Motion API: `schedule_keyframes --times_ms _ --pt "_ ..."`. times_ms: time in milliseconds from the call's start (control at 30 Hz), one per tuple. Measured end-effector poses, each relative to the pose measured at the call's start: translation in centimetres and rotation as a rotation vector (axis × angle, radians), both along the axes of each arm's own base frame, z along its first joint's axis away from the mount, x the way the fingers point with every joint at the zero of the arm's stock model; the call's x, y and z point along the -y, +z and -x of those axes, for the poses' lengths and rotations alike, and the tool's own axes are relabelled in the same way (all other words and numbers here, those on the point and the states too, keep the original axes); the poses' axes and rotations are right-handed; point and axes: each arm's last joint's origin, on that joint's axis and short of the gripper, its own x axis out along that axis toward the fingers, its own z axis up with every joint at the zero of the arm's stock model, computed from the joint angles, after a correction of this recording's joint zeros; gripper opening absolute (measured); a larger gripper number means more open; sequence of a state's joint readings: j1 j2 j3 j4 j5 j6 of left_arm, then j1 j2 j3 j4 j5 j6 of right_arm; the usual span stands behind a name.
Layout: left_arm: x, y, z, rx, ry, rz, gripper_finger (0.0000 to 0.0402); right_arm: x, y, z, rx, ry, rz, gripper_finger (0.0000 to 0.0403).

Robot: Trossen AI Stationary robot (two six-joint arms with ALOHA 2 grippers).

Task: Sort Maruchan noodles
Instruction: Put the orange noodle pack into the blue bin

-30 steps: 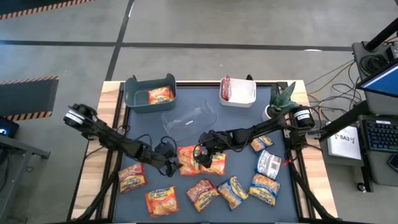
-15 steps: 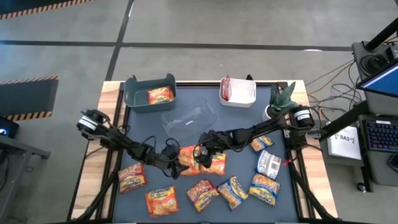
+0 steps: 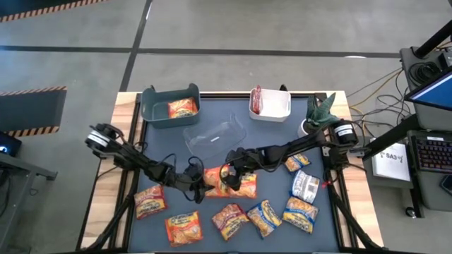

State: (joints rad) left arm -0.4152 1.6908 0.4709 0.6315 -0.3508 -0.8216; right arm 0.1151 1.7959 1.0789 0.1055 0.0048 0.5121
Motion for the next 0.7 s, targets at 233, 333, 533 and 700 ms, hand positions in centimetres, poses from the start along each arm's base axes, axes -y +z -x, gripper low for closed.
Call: schedule_keyframes --times_ms 233,333,533,700 --pt "0.1 1.7 0.2 0.043 -0.098 -0.023 0.0099 0.0 2.9 1.1 0.025 0.053 0.006 0.0359" --pt "0.1 3.2 0.4 0.091 -0.157 -0.024 0.0099 0.1 4.6 2.1 0.029 0.074 0.033 0.0359" --pt "-0.4 7.6 1.4 0.253 -0.217 -0.068 0.0099 0.4 8.5 4.2 0.088 0.135 0.107 0.0359" --pt "-2.5 12.4 2.3 0.298 -0.164 -0.113 0.0099 0.7 10.9 5.5 0.154 0.171 0.178 0.0359"
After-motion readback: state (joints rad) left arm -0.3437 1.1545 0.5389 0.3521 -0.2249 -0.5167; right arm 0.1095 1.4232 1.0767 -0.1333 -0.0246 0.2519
